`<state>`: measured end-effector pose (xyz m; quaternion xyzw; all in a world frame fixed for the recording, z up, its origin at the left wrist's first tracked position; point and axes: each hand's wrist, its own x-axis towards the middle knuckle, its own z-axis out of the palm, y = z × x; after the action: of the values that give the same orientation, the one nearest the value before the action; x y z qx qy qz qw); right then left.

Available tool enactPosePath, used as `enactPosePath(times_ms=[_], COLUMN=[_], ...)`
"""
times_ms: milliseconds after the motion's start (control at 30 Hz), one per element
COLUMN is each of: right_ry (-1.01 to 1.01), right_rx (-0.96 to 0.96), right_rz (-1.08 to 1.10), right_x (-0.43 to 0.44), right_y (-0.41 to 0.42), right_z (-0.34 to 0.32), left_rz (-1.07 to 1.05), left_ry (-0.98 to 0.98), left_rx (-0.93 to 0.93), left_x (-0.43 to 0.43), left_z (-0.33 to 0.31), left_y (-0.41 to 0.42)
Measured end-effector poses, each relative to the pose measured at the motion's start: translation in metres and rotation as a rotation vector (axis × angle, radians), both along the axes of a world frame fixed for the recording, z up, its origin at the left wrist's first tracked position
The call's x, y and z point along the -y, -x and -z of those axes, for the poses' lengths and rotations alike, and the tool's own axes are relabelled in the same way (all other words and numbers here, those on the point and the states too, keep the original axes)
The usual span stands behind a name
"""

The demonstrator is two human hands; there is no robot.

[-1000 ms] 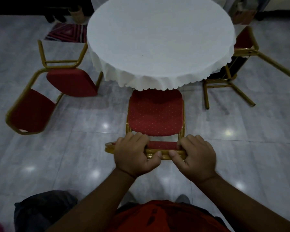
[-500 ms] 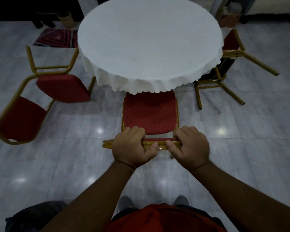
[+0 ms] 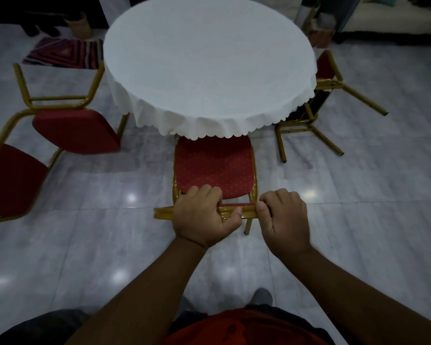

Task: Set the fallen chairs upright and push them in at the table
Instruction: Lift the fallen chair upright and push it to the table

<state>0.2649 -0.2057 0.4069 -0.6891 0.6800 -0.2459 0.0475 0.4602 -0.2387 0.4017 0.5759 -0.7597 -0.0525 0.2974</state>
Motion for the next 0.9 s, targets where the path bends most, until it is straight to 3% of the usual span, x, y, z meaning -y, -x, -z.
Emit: enactPosePath(times_ms=[200, 367, 467, 667, 900], right_ry=[-0.084, -0.214, -0.221, -0.334, -0.402], right_rx=[-0.005, 0.018, -0.036, -0.109, -0.169], right_rz=[-0.008, -0.061, 0.025, 0.279, 0.352], right_x=[0.001, 0.0, -0.011, -0.021, -0.023], right_y=[0.002, 0.016, 0.038, 0.137, 0.285], right_z=[-0.005, -0.012, -0.011, -0.014, -0.034], left_rz=[0.04, 0.019, 0.007, 0.178, 0.309], left_ry=[-0.078, -0.262, -0.368, -0.378, -0.395], left_rx=[0.001, -0.097, -0.113, 0.171, 0.237], left_x=[0.0, 0.004, 0.013, 0.03, 0.037], left_z=[0.0, -0.014, -0.027, -0.056, -0.052], left_y=[-0.004, -0.002, 0.019, 0.123, 0.295])
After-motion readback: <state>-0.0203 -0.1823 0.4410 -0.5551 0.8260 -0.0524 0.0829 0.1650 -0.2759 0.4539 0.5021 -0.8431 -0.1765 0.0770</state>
